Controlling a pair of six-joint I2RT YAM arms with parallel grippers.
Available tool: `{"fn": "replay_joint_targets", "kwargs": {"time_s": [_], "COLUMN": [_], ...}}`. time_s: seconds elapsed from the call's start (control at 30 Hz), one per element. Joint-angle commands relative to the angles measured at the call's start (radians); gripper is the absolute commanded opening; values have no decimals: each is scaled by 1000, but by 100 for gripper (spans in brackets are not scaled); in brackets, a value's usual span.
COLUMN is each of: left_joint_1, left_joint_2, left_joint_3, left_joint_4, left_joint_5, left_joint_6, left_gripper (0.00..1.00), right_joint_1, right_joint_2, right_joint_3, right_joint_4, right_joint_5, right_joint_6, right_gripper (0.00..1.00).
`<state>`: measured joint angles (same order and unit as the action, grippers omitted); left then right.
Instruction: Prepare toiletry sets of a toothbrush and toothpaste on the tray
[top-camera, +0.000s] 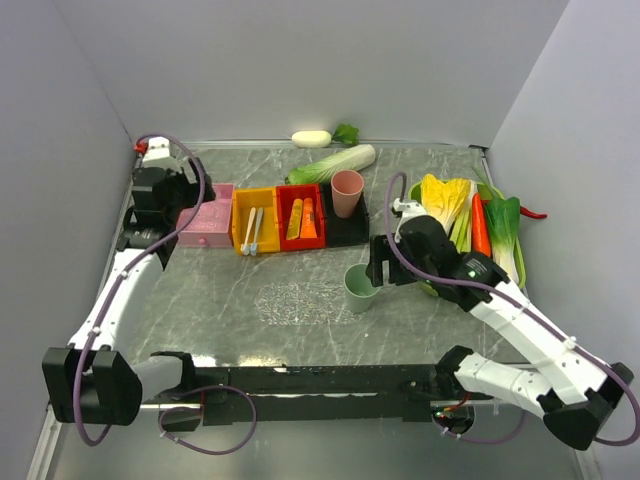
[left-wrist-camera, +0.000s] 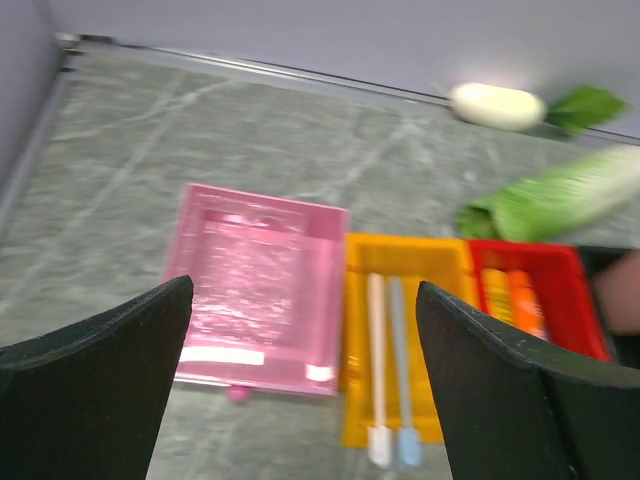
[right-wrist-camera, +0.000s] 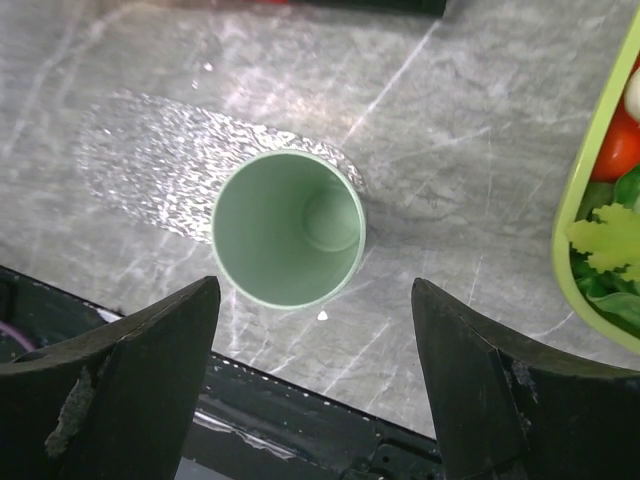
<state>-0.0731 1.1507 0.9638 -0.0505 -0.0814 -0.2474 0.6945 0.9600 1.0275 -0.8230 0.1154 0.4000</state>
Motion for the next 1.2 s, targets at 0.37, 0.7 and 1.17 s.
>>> {"fn": "replay_joint_targets", "kwargs": {"time_s": [0.37,0.7,1.17], "left_joint_1": [176,183,183], "left_joint_2": [406,564,639], "left_joint_3": [318,368,380], "left_joint_4": [-146,-193,-221], "left_joint_5": [-80,-47,-15], "left_joint_6": [103,105,126], "left_gripper": [66,49,48], "right_joint_1": [-10,-15,-16], "right_joint_2": [-93,-104,-98], "right_joint_3": [-52,-73,-89], "right_joint_4": [18,33,45], "right_joint_5": [46,36,10], "right_joint_6": [-76,-50,-4], "right_gripper": [84,83,83]}}
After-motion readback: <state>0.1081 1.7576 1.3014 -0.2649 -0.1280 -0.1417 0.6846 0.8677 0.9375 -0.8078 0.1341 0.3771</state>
